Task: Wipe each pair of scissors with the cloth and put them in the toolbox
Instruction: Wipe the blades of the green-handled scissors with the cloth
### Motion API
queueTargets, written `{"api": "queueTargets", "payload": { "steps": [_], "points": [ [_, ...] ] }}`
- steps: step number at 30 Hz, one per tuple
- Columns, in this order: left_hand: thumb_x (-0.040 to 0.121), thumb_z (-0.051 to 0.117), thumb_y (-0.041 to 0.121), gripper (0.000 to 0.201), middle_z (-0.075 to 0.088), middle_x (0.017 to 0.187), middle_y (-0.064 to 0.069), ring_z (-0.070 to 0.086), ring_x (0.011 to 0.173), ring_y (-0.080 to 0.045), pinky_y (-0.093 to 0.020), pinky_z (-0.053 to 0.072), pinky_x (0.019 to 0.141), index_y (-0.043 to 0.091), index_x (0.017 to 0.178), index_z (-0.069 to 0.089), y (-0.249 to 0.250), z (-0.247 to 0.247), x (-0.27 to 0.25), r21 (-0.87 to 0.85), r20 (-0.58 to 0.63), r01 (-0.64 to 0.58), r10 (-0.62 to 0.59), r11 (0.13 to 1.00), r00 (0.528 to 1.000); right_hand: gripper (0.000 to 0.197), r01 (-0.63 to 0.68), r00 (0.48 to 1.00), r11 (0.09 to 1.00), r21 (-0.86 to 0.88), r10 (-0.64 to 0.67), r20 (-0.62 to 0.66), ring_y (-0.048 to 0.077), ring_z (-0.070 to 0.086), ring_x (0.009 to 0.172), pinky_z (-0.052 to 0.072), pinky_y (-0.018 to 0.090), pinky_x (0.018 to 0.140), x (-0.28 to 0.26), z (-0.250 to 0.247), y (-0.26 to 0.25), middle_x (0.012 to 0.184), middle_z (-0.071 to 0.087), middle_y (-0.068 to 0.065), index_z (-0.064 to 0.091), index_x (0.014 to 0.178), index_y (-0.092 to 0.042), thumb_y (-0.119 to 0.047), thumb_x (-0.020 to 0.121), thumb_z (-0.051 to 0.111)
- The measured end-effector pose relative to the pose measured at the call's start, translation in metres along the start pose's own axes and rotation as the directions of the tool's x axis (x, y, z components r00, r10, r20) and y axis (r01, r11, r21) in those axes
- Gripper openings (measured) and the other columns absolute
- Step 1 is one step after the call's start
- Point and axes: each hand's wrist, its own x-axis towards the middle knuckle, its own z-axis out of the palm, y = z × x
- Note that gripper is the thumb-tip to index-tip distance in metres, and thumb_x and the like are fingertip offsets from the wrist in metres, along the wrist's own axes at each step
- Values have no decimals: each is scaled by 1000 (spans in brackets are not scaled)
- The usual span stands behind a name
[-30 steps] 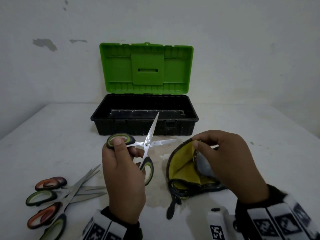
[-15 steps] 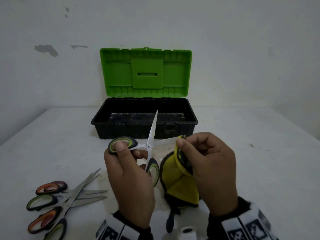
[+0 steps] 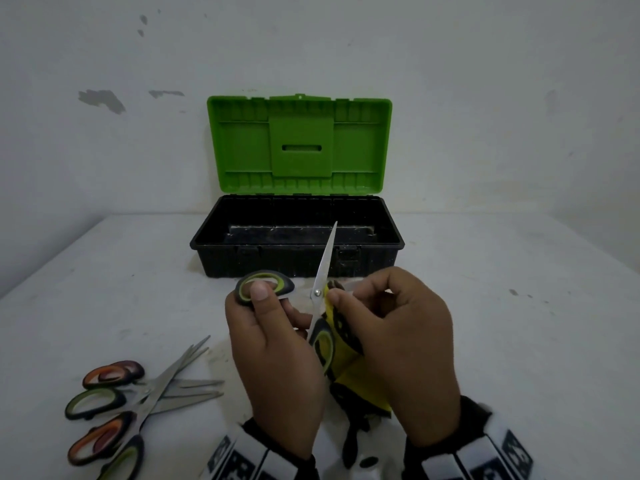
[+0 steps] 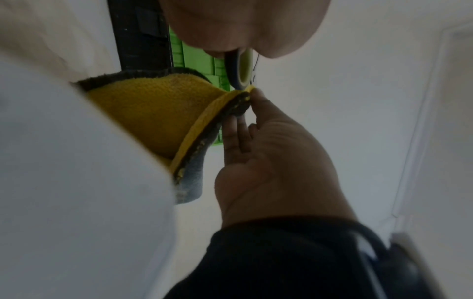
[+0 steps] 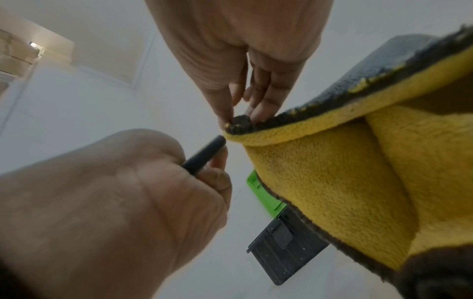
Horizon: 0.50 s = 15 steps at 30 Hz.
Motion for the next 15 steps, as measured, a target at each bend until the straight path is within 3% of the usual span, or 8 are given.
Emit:
{"api": "queueTargets", "payload": {
  "steps": [3, 5, 8, 10, 13, 15],
  "points": [
    [101, 30, 49, 31, 51, 64, 9, 54, 59, -11, -34, 45, 56, 31, 92, 54, 2, 0, 2, 14, 17, -31, 30, 999, 999, 25, -91, 996, 996, -27, 90, -8, 5, 63, 66, 50, 12, 57, 0, -1, -2, 60, 63, -13, 64, 65, -27, -40, 75, 82],
    [96, 29, 54, 34, 52, 62, 8, 54, 56, -8, -26, 43, 53, 31, 92, 54, 2, 0, 3, 25, 24, -45, 45, 999, 999, 27, -110, 994, 993, -40, 110, 9, 2, 63, 65, 49, 12, 58, 1, -1, -2, 56, 63, -14, 66, 61, -26, -44, 75, 81],
    [94, 30, 55, 36, 56, 60, 7, 53, 51, -4, -16, 41, 46, 29, 92, 53, 5, 1, 3, 37, 34, -61, 60, 997, 998, 37, -164, 985, 986, -36, 166, 49, 9, 63, 58, 51, 18, 55, 3, -3, 0, 52, 64, -7, 67, 53, -22, -49, 75, 79],
    [93, 30, 57, 36, 56, 58, 7, 52, 49, -4, -21, 42, 47, 28, 92, 53, 8, 2, 4, 33, 38, -70, 69, 997, 997, 39, -226, 973, 974, 31, 224, 62, 11, 64, 55, 54, 24, 55, 5, -3, 1, 55, 67, -6, 70, 54, -19, -51, 75, 79],
    [92, 32, 59, 39, 55, 57, 6, 50, 48, -6, -32, 39, 50, 28, 91, 54, 13, 5, 7, 19, 44, -76, 75, 997, 996, 28, -301, 949, 937, 175, 277, 147, 4, 68, 61, 53, 20, 60, 5, -5, -3, 62, 72, -11, 79, 69, -23, -48, 79, 76],
    [90, 33, 62, 40, 55, 57, 6, 49, 49, -8, -35, 39, 52, 28, 90, 54, 15, 6, 9, 8, 56, -74, 73, 997, 996, 32, -327, 933, 913, 242, 271, 238, 5, 64, 59, 51, 21, 62, 4, -4, -6, 59, 69, -12, 76, 65, -23, -45, 87, 69]
  ]
}}
